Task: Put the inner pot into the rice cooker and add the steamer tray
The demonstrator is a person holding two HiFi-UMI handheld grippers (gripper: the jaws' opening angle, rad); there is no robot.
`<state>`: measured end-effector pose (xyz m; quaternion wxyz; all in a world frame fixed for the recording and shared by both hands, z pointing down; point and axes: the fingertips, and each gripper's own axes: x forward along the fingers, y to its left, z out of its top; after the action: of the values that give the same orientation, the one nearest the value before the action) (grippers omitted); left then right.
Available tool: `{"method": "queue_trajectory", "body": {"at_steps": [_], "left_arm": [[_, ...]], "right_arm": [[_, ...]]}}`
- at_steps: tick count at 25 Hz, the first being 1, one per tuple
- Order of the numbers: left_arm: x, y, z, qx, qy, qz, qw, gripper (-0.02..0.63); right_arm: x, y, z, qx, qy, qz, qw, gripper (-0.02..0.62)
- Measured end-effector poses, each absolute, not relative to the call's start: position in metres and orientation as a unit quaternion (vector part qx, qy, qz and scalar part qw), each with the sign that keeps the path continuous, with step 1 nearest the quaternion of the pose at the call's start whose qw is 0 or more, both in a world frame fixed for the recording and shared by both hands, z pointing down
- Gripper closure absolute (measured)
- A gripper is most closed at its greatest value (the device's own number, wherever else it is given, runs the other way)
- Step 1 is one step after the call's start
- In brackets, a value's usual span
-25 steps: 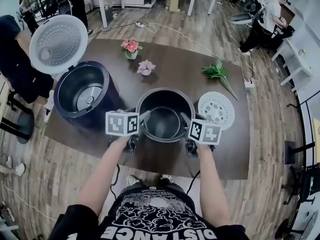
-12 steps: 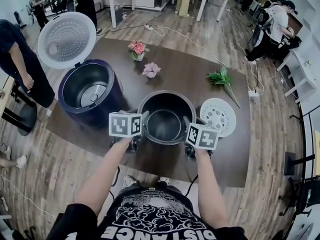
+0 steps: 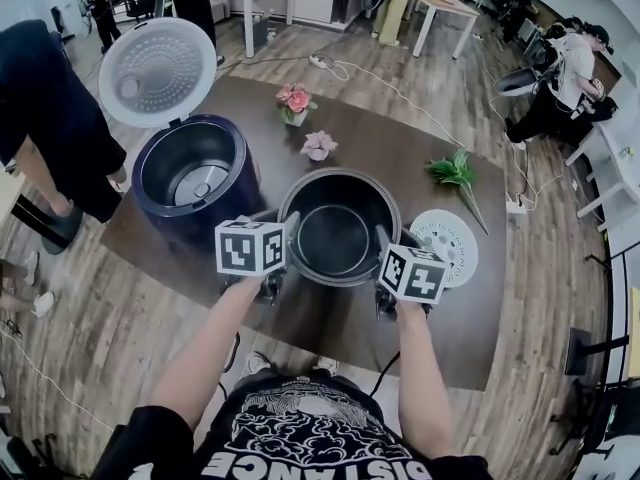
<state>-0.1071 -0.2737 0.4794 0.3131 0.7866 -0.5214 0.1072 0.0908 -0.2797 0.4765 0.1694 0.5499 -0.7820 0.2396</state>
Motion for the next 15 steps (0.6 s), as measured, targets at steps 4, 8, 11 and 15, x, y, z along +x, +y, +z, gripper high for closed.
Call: {"method": "queue_trajectory", "body": {"at_steps": [4,8,11,15], "left_arm": [[-0.117,-0.278,0.453,0.788,-0.534,0.087,0.293,0.502],[-0.126,-0.283,0.428,0.789,-0.544,0.072,0.276,0.502],[-0.133,-0.285,0.409,0.792,-0.548,0.06,0.264,0.502],[-0.141,-0.286,0.383,0.795,-0.554,0.044,0.244,0.502]], "right_arm": [[0.081,-0.289,0.447,0.547,-0.795,0.212,0.155,0.485],[0.072,-0.298,0.421,0.542,-0.805,0.192,0.145,0.485],[0.065,-0.302,0.401,0.538,-0.813,0.176,0.138,0.485],[0.056,-0.306,0.373,0.534,-0.822,0.153,0.123,0.485]]}}
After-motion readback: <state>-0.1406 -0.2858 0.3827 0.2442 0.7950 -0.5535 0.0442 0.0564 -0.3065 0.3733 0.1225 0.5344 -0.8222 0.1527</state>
